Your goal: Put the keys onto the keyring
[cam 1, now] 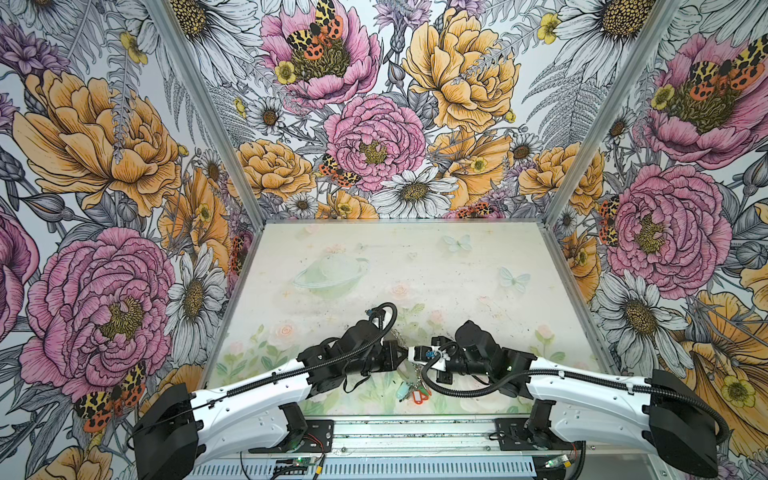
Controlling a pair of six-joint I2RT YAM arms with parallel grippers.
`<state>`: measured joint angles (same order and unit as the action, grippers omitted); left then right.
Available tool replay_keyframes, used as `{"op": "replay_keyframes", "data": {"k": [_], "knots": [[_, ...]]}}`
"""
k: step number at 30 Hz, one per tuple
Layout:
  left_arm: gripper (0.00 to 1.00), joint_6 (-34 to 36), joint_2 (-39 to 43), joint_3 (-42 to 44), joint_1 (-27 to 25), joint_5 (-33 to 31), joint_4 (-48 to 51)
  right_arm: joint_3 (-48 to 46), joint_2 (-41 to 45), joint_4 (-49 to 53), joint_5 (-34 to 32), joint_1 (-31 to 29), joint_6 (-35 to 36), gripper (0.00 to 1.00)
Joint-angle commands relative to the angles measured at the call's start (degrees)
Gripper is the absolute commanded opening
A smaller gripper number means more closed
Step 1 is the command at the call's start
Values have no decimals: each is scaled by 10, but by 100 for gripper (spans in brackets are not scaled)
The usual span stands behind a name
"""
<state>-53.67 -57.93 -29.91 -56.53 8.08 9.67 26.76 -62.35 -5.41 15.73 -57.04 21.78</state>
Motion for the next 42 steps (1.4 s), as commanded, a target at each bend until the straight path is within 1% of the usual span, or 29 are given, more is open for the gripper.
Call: {"op": "replay_keyframes", "data": {"k": [1, 4, 10, 17, 24, 30, 35, 39, 42], "knots": [[3, 2, 21, 3, -8, -20, 10, 3, 12, 1, -37, -3, -23, 0], [0, 1, 37, 8, -8, -43, 3, 2, 13, 1, -51, -3, -44, 0], [0, -12, 53, 20, -7, -89, -13, -1, 20, -6, -68, -1, -83, 0], [0, -34, 56, 38, -6, -120, -14, -16, 31, -63, -71, 4, -135, 0], [0, -52, 55, 56, -6, -120, -36, -25, 28, -130, -89, 14, -168, 0], [0, -72, 49, 69, -5, -123, -50, -28, 21, -191, -126, 26, -197, 0], [0, -83, 33, 75, -6, -123, -62, -39, 16, -260, -123, 34, -220, 0], [4, -86, 14, 76, -6, -113, -84, -36, 1, -286, -109, 34, -227, 0], [5, -85, 0, 73, -7, -102, -101, -44, -6, -320, -118, 33, -237, 0]]}}
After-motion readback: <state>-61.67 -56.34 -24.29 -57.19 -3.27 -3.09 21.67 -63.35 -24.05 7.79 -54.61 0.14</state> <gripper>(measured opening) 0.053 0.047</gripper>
